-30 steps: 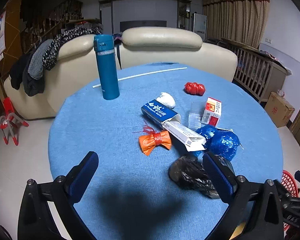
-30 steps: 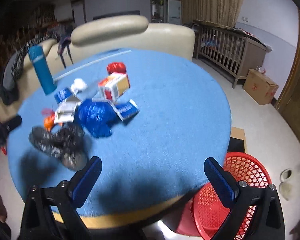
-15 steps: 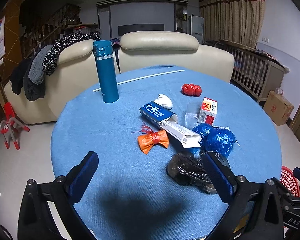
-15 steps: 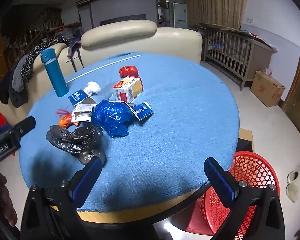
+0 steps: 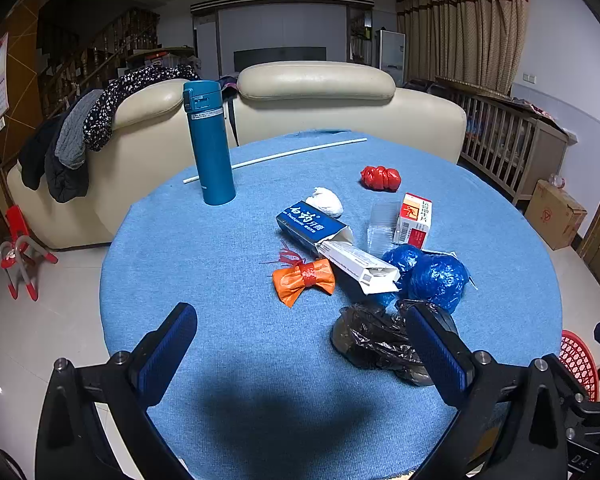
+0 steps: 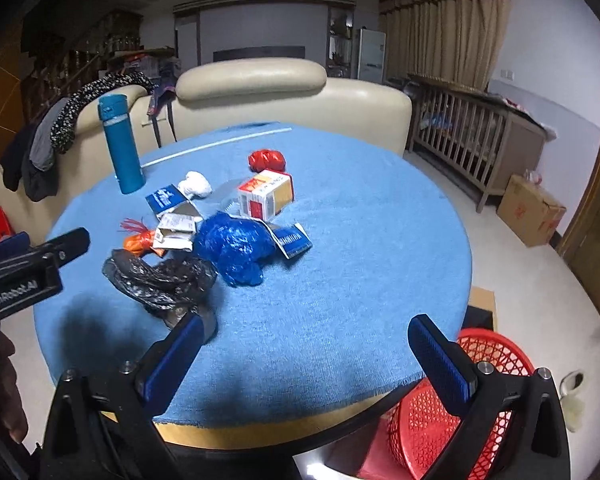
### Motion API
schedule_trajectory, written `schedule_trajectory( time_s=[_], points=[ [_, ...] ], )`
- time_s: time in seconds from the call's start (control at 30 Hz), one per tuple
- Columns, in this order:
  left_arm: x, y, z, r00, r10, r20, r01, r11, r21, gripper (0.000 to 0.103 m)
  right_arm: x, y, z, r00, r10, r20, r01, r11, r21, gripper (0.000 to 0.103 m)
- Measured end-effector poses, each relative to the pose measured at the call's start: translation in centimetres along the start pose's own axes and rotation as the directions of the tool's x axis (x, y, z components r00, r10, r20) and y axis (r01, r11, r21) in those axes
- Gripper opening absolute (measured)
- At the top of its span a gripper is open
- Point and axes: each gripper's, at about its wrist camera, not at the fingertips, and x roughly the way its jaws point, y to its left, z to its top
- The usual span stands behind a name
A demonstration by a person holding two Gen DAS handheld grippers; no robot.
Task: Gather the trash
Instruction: 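Move both tools toward the pile of trash on the table, then grasp the black plastic bag with the right tool while the left tool grasps the white box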
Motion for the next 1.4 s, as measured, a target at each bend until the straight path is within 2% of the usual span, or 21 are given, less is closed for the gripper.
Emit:
schedule_trajectory(
  time_s=[0.6, 0.87, 1.0, 1.1, 1.17, 1.23, 1.4],
  points=[
    [0.0, 0.6, 0.0, 1.000, -0.007, 0.000, 0.007, 1.000, -0.014, 0.103, -0.9, 0.0, 0.3, 0.998, 0.047, 0.038, -0.047, 0.999, -0.001, 0.103],
    [0.5, 3.1, -0.5, 1.000, 0.020, -0.003, -0.020, 0.998, -0.067, 0.103, -0.3, 0.6, -0.1, 0.994, 0.109, 0.030, -0.108, 0.994, -0.020, 0.103],
    [1.9, 4.7, -1.0, 0.999, 0.038, -0.039, -0.042, 0.994, -0.100, 0.103, 1.8, 1.4, 0.0, 0.988, 0.156, -0.018, -0.157, 0.987, -0.040, 0.103],
    [3.4, 6.1, -1.5, 0.996, 0.050, -0.079, -0.060, 0.990, -0.130, 0.103, 3.7, 2.8, 0.4, 0.977, 0.205, -0.059, -0.209, 0.976, -0.069, 0.097],
    [3.9, 6.7, -1.8, 0.994, 0.054, -0.098, -0.067, 0.987, -0.145, 0.103, 4.9, 3.9, 0.7, 0.967, 0.240, -0.084, -0.247, 0.965, -0.089, 0.090],
    [4.5, 7.4, -2.1, 0.992, 0.057, -0.117, -0.075, 0.984, -0.162, 0.103, 6.6, 5.3, 1.1, 0.953, 0.281, -0.116, -0.293, 0.950, -0.108, 0.090],
    [5.3, 8.6, -1.8, 0.989, 0.045, -0.143, -0.072, 0.978, -0.195, 0.103, 10.4, 7.9, 1.5, 0.932, 0.310, -0.188, -0.339, 0.929, -0.147, 0.083]
  ],
)
